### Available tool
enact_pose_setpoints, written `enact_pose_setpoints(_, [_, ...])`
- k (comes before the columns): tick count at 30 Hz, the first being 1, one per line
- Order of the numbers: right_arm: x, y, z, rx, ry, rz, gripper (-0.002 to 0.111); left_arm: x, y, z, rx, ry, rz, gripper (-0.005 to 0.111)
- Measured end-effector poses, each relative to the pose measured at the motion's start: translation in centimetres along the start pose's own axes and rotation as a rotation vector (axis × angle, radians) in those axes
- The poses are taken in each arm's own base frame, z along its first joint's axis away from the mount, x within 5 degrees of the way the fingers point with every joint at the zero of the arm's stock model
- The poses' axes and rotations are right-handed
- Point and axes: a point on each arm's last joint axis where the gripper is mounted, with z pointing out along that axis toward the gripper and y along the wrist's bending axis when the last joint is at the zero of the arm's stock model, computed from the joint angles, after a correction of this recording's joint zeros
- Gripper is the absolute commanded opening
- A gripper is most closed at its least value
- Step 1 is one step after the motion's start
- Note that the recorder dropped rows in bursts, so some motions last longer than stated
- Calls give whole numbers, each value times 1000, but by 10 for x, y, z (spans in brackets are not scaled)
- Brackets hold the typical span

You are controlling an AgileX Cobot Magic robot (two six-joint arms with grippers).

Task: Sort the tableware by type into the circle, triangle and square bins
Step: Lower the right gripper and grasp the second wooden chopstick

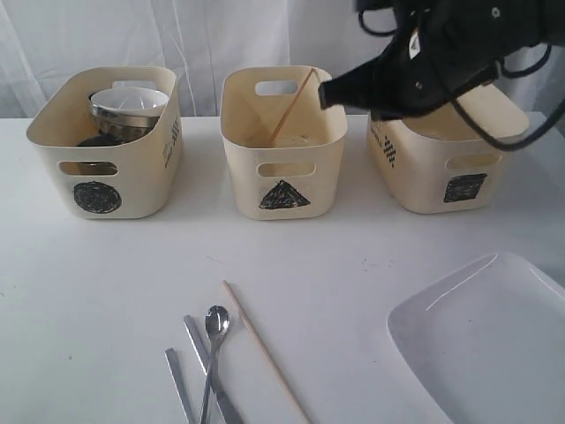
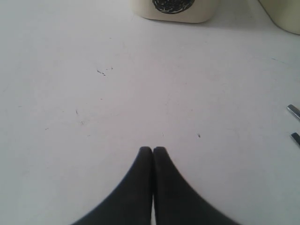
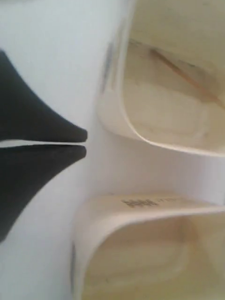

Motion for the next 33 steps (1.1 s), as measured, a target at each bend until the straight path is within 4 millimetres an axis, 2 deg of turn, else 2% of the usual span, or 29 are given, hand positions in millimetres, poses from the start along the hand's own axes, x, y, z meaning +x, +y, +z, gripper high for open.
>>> enact_pose_setpoints(3, [20,16,3,-48,128,-43,0,0,0,0,0,0,0,0])
enact_pose_setpoints(8, [68,42,8,-172,369,-138,0,0,0,0,0,0,0,0])
enact_pose_setpoints(12, [98,63,10,-300,451,-215,1,0,0,0,0,0,0,0])
enact_pose_setpoints(14, [104,73,10,-349,434,-270,6,0,0,0,0,0,0,0])
enact_pose_setpoints(20, [103,99,9,-449,289,-380,38,0,0,0,0,0,0,0])
enact_pose_setpoints(22, [106,105,14,-462,279,-409,43,0,0,0,0,0,0,0])
enact_pose_setpoints(33, [150,117,70,-429,536,-415,44,0,0,0,0,0,0,0])
